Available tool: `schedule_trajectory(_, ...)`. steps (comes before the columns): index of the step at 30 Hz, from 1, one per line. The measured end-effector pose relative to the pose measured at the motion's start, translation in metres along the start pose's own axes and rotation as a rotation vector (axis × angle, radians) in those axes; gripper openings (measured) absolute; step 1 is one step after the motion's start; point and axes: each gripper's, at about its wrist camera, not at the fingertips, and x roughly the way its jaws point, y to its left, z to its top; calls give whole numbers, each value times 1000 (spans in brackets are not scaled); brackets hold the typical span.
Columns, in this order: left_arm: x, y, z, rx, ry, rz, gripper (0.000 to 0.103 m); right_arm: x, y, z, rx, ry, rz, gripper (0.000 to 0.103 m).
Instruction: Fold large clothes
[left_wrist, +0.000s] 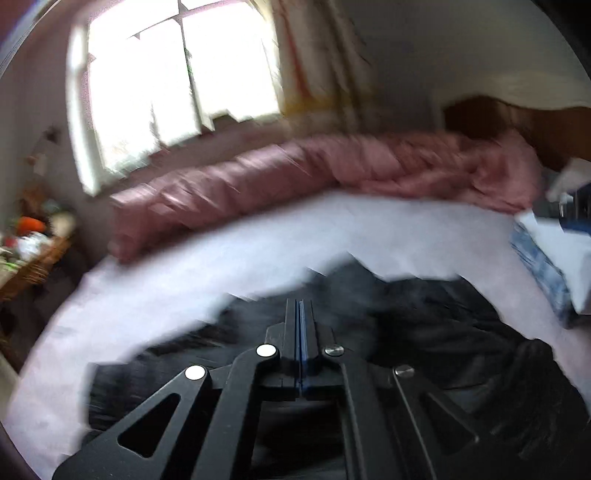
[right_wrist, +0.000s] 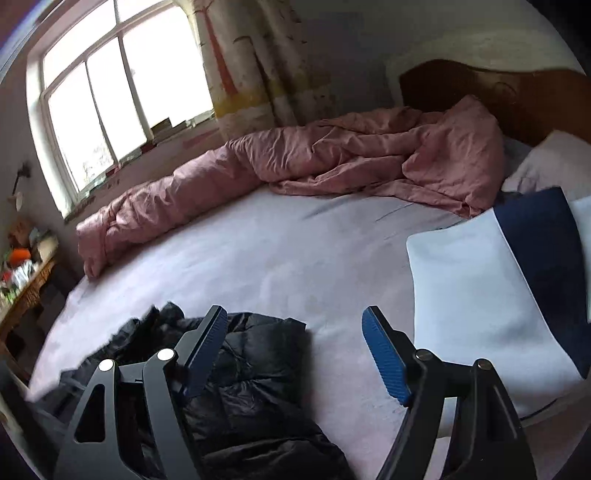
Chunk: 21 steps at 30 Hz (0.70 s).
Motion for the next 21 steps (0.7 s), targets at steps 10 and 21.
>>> schedule_trajectory(10,-23,104,-9,-100,20,-80,0,41,54,-30,-183,128,65,77)
schedule_trajectory(21,22,-57,-22,295,125,-144,76,55,54,-37,-226,163,-19,76)
